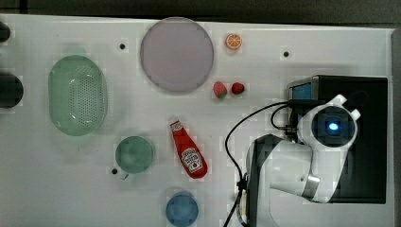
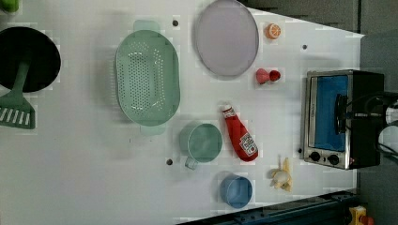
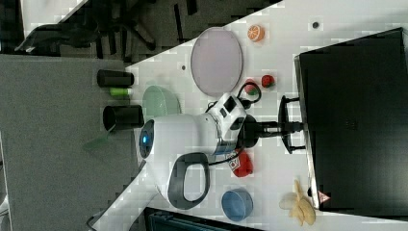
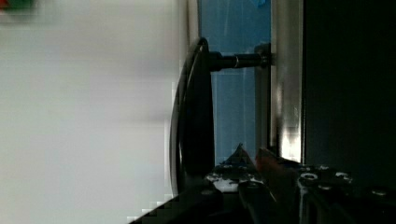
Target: Flap open oven.
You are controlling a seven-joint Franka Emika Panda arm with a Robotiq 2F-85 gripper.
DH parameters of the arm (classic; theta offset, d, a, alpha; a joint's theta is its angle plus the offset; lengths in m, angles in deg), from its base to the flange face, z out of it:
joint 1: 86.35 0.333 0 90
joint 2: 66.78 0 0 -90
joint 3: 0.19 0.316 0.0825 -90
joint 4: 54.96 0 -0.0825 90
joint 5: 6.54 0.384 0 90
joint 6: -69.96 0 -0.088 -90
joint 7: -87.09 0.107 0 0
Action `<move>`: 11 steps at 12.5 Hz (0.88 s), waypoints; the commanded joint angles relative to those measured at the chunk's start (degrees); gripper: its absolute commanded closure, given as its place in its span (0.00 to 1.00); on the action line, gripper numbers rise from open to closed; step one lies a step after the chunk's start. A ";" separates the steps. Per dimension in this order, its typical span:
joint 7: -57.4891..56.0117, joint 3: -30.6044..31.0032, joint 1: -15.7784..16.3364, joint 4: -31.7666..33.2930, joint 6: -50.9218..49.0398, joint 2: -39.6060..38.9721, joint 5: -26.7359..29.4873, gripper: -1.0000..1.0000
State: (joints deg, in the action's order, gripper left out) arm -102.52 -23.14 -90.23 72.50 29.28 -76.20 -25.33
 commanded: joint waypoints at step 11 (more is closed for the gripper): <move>30.34 8.91 7.93 -0.14 -8.97 -5.05 -21.60 0.82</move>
State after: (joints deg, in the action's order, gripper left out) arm -78.91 -15.42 -85.24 72.28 21.00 -79.23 -46.63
